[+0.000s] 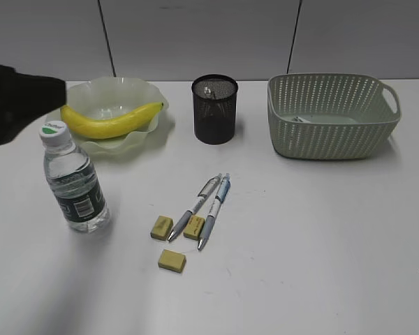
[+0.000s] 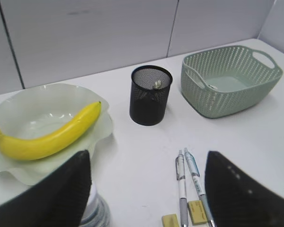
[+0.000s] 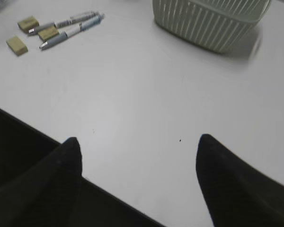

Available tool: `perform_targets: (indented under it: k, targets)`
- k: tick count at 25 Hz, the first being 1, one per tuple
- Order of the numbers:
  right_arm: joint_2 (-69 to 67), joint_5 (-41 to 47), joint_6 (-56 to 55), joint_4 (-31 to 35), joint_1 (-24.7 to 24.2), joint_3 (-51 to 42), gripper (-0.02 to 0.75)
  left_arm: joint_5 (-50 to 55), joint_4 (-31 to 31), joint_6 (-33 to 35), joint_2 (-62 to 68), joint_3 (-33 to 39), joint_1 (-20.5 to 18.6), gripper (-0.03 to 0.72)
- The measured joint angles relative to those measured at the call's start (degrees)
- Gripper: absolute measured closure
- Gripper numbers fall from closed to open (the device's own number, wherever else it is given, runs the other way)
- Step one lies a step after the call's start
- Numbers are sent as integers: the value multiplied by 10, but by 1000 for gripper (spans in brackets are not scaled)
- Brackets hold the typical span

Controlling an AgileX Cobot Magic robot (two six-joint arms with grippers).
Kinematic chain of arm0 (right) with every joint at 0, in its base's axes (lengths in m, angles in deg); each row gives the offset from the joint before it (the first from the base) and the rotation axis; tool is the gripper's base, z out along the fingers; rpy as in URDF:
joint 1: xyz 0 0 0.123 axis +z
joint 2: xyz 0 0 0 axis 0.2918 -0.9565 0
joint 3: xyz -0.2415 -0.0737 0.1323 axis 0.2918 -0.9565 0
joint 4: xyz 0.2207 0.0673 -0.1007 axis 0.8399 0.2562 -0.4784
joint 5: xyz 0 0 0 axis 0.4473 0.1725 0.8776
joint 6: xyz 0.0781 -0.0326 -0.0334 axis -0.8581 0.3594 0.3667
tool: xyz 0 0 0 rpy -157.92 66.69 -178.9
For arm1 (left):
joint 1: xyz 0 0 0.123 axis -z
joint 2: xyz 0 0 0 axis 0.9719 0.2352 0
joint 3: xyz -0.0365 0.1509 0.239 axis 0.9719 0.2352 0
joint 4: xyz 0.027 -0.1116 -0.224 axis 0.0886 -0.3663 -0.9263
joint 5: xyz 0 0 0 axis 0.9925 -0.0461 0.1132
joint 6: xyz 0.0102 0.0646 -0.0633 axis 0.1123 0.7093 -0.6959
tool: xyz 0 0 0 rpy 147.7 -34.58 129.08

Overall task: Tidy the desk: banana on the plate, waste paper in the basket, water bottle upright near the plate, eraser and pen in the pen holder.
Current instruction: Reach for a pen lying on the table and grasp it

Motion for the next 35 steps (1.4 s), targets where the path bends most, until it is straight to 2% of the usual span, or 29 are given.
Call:
perform_targets:
  k: [8, 17, 21, 27, 35]
  targets:
    - [72, 0, 1, 5, 0, -1, 147, -15, 22, 0, 196, -104, 65, 127]
    - [83, 3, 14, 19, 0, -1, 147, 61, 23, 0, 398, -246, 73, 127]
    - [83, 3, 15, 20, 0, -1, 147, 129, 26, 2, 472, -326, 77, 127]
    - [83, 3, 15, 20, 0, -1, 147, 285, 26, 4, 572, -435, 77, 127]
    - [83, 3, 16, 20, 0, -1, 147, 413, 22, 14, 678, -557, 77, 127]
